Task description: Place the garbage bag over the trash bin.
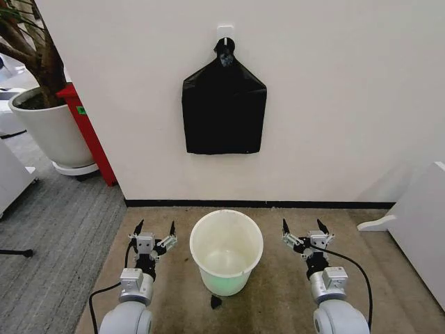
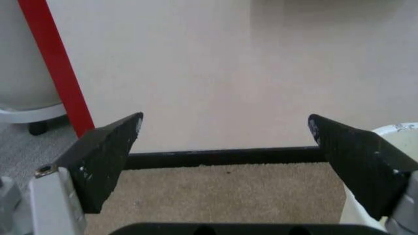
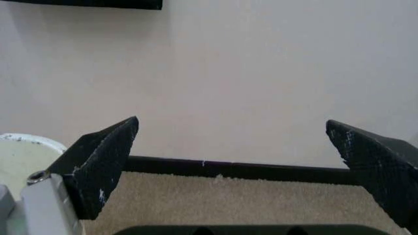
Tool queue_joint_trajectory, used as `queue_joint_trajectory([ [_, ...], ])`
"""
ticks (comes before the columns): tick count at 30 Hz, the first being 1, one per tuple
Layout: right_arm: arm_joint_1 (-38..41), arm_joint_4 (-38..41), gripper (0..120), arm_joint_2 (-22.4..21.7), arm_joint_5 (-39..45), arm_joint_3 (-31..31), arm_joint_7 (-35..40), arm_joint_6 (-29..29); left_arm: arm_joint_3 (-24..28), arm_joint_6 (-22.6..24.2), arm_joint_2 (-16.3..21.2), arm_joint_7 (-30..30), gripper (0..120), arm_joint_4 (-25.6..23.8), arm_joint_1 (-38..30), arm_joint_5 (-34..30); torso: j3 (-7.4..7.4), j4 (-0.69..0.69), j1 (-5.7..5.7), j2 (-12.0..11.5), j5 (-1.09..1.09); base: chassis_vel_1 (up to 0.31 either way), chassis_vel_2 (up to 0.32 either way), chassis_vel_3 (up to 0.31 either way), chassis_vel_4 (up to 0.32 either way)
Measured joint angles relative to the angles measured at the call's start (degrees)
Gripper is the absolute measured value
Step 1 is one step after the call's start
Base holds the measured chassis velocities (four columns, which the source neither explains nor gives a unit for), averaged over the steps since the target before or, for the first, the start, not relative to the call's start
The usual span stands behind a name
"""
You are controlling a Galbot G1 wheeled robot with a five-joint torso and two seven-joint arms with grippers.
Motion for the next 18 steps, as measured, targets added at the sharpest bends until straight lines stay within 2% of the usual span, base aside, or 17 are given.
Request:
queue_joint_trajectory([
  [18, 0.00, 0.00, 100, 0.00, 0.00, 0.00, 0.00, 0.00, 0.00, 0.00, 0.00, 0.00, 100, 0.00, 0.00, 0.00, 0.00, 0.00, 0.00, 0.00, 0.00, 0.000, 0.000, 0.000, 0.000],
])
